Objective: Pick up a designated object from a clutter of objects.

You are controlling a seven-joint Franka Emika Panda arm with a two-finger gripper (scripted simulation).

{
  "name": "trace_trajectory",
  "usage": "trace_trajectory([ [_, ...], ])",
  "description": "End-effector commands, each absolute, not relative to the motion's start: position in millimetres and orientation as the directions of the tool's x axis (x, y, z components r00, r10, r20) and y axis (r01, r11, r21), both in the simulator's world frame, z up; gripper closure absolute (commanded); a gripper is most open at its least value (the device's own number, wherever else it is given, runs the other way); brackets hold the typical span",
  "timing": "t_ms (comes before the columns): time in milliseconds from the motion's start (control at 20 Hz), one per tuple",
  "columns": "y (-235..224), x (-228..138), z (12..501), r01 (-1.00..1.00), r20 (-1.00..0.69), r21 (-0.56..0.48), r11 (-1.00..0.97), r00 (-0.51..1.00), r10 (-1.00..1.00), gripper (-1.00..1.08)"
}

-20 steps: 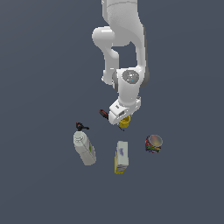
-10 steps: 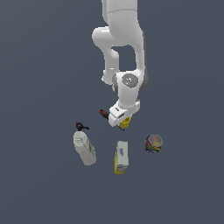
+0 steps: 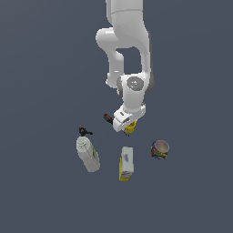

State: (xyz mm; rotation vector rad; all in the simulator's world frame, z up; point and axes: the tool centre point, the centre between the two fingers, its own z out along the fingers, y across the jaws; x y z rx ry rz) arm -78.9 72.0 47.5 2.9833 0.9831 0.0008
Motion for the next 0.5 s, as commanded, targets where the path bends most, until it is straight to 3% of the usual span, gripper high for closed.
trace_trajectory([
  [0, 72, -78, 49, 0.595, 0.001, 0.001, -0.804, 0.804, 0.595, 1.08],
  [450, 78, -66, 78, 0.595, 0.001, 0.000, -0.804, 0.804, 0.595, 1.08],
])
